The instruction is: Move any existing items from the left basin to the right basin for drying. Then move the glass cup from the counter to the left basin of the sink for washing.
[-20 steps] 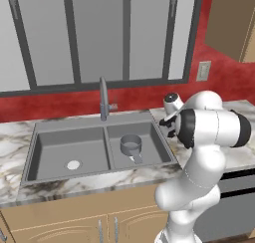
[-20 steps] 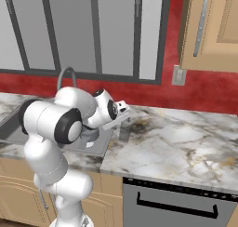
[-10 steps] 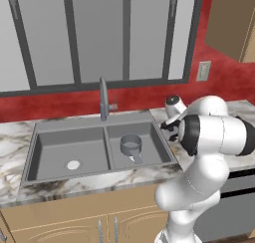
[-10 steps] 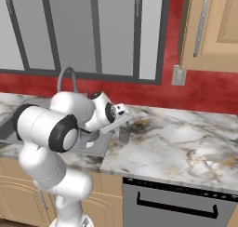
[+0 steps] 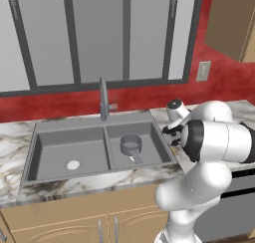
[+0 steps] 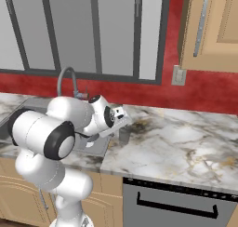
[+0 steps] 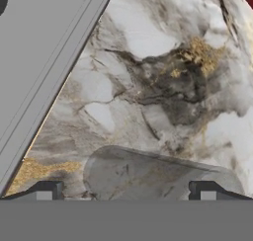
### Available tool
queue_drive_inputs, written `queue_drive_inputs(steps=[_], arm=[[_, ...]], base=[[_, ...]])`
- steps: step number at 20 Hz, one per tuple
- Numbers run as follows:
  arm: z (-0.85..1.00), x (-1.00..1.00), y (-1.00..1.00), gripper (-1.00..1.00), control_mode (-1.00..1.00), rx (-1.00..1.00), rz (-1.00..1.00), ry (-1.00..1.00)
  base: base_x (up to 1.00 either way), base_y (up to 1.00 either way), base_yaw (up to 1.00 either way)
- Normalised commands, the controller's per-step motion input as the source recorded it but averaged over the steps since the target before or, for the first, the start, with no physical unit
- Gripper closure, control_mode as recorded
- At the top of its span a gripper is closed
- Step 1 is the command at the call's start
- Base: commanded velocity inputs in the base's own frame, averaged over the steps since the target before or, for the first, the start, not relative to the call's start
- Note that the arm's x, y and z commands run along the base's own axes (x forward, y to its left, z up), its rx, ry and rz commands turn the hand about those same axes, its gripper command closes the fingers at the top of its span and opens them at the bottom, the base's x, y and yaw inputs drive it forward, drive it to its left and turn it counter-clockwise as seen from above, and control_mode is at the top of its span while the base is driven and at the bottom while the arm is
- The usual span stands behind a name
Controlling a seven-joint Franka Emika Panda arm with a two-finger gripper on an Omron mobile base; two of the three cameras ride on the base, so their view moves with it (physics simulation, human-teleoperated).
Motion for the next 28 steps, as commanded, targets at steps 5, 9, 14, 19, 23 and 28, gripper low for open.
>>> queue_drive_inputs(steps=[5,9,14,19,23,28], arm=[[-0.09,-0.05,0.00,1.00,-1.00,0.02,0.00,0.00],[-0.03,-0.04,0.00,1.00,-1.00,0.04,0.00,0.00],[0.00,-0.12,0.00,1.00,-1.00,0.04,0.00,0.00],[0.00,-0.20,0.00,1.00,-1.00,0.05,0.00,0.00],[0.02,-0.24,0.00,1.00,-1.00,0.08,0.00,0.00],[0.35,-0.39,0.00,1.00,-1.00,0.10,0.00,-0.04]], base=[[0.00,0.00,0.00],[0.00,0.00,0.00],[0.00,0.00,0.00],[0.00,0.00,0.00],[0.00,0.00,0.00],[0.00,0.00,0.00]])
